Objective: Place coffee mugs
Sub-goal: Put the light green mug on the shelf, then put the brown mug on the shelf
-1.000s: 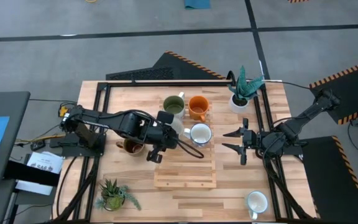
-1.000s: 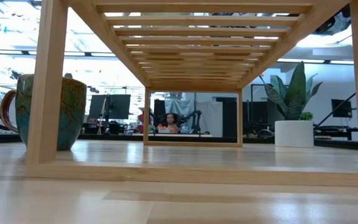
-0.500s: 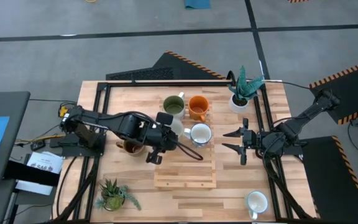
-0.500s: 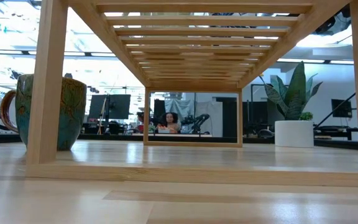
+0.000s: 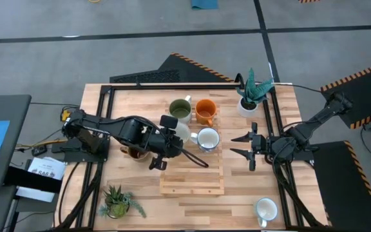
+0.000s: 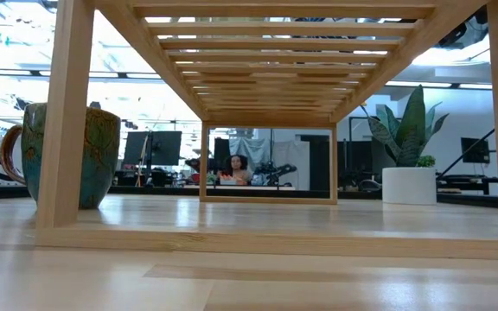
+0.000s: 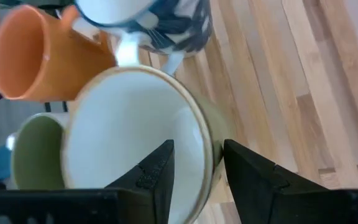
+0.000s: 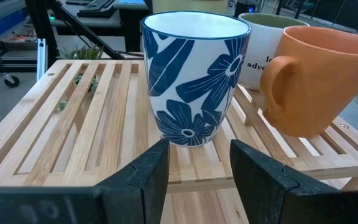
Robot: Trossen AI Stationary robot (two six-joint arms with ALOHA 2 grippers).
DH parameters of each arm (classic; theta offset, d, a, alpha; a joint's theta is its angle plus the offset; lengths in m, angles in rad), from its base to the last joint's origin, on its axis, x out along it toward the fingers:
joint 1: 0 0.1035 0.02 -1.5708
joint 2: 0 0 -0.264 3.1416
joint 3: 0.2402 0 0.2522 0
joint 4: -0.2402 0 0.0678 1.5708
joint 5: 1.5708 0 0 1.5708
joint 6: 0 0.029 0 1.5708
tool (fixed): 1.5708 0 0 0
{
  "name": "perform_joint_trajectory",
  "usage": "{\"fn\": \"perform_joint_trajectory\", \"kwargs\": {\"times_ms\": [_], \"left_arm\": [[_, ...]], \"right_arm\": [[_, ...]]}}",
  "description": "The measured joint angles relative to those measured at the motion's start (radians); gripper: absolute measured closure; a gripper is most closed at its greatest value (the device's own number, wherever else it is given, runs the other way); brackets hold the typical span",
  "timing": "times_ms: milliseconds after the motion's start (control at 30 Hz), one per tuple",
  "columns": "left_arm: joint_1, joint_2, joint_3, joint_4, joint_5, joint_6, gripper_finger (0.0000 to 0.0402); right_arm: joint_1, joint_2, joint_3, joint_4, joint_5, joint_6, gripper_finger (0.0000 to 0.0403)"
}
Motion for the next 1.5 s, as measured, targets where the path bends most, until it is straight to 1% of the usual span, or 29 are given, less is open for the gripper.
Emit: {"fn": "perform_joint_trajectory", "kwargs": {"times_ms": [267, 467, 600, 700, 767, 833, 933, 1000, 1133, 1233, 1333, 1400, 1433, 1500], "left_arm": [[-0.009, -0.001, 0.136, -0.036, -0.001, 0.004, 0.0278], [-0.017, 0.0, 0.289, -0.127, -0.009, -0.012, 0.0278], [-0.021, -0.012, 0.391, -0.186, -0.028, -0.056, 0.0278], [-0.022, -0.065, 0.384, -0.18, -0.011, -0.087, 0.0278], [-0.028, -0.117, 0.338, -0.163, 0.001, -0.108, 0.0278], [-0.042, -0.184, 0.249, -0.107, 0.0, -0.121, 0.0278], [-0.07, -0.317, 0.018, 0.084, -0.001, -0.101, 0.0278], [-0.083, -0.425, -0.183, 0.24, 0.002, -0.07, 0.0278], [-0.087, -0.662, -0.63, 0.578, 0.004, -0.044, 0.0278], [-0.086, -0.835, -0.951, 0.869, 0.003, -0.037, 0.0278], [-0.087, -0.973, -1.219, 1.155, 0.011, -0.026, 0.0278], [-0.087, -1.042, -1.352, 1.299, 0.011, -0.026, 0.0278], [-0.087, -1.071, -1.401, 1.342, 0.006, -0.025, 0.0278], [-0.087, -1.112, -1.455, 1.357, -0.004, -0.039, 0.0278]], "right_arm": [[0.0, 0.0, 0.0, 0.0, 0.0, 0.0, 0.0209], [0.0, 0.0, 0.0, 0.0, 0.0, 0.005, 0.0209], [0.0, 0.0, 0.0, -0.008, 0.0, 0.024, 0.0209], [0.002, 0.0, 0.0, -0.011, 0.0, 0.025, 0.0209], [0.002, 0.0, 0.0, -0.012, 0.0, 0.025, 0.0209], [0.002, 0.0, 0.0, -0.017, 0.0, 0.027, 0.0209], [0.002, 0.0, 0.0, -0.022, 0.0, 0.027, 0.0209], [0.002, 0.0, 0.0, -0.021, 0.0, 0.028, 0.0209], [0.002, 0.0, 0.0, -0.021, 0.0, 0.027, 0.0209], [0.002, 0.0, 0.0, -0.021, 0.0, 0.027, 0.0209], [0.0, 0.0, 0.0, -0.021, 0.0, 0.027, 0.0209], [0.0, 0.0, 0.0, -0.021, 0.0, 0.027, 0.0209], [0.0, 0.0, 0.0, -0.02, 0.0, 0.027, 0.0209], [0.0, 0.0, 0.0, -0.02, 0.0, 0.027, 0.0209]]}}
